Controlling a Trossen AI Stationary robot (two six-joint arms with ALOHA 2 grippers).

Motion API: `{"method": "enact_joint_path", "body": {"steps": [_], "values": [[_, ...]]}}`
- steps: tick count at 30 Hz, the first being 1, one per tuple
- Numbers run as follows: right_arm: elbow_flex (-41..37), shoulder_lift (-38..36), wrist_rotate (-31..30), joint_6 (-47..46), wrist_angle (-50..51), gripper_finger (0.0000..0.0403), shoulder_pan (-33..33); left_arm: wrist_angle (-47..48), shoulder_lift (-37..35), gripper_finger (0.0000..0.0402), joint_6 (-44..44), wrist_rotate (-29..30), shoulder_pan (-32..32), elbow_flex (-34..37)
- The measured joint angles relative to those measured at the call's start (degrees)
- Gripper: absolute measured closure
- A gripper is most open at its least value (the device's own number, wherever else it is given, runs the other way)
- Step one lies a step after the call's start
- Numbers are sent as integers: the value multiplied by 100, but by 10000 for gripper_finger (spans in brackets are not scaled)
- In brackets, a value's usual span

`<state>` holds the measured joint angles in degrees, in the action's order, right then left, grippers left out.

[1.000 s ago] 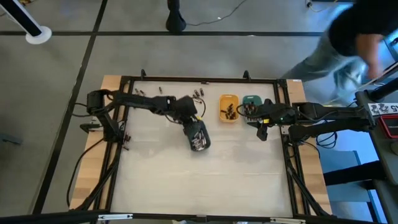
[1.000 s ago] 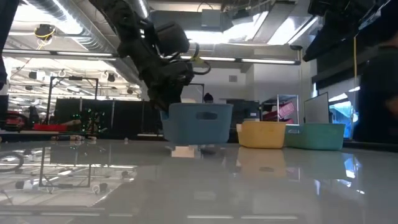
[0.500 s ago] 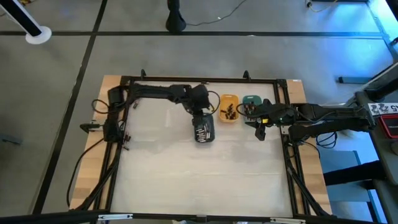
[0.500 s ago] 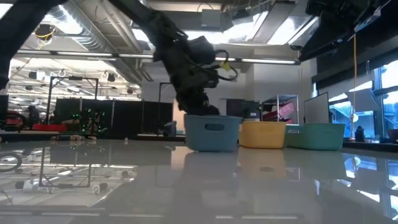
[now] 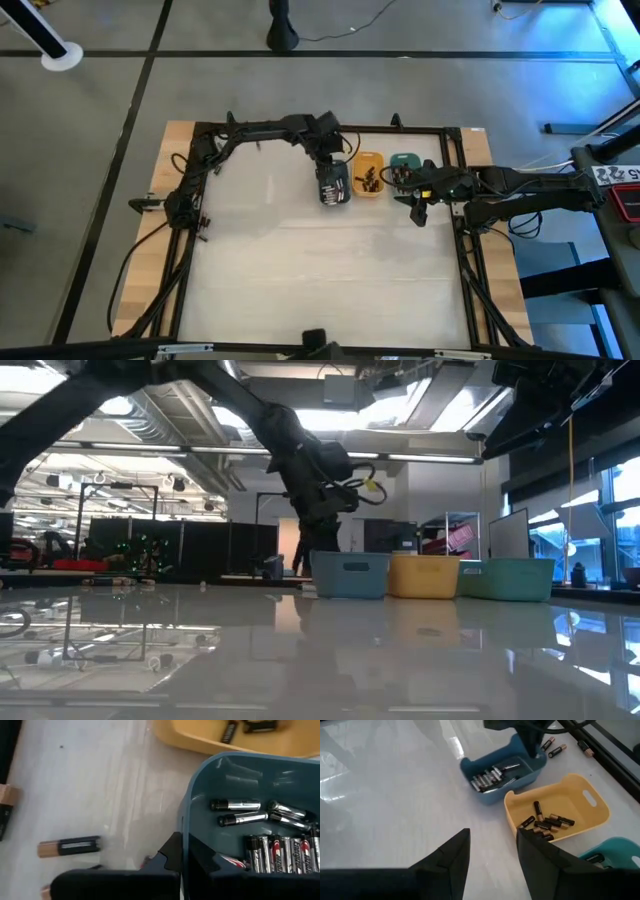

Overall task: Sort batteries
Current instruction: Move the blue bin to the top right of the table

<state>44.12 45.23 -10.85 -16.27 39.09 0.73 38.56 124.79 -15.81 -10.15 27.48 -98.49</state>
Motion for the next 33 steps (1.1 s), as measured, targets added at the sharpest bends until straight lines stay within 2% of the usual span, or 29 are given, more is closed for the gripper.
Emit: {"method": "enact_joint_path", "body": {"steps": [12,19,33], "values": [[0,0,42,-131,4,240,0,489,969,401,-317,-134,165,-1479],[0,0,97,-151,2,240,0,790,1262,401,-264,-138,177,-2053],[0,2,59,-192,-9,240,0,901,1286,401,77,-48,-3,-2165]]}}
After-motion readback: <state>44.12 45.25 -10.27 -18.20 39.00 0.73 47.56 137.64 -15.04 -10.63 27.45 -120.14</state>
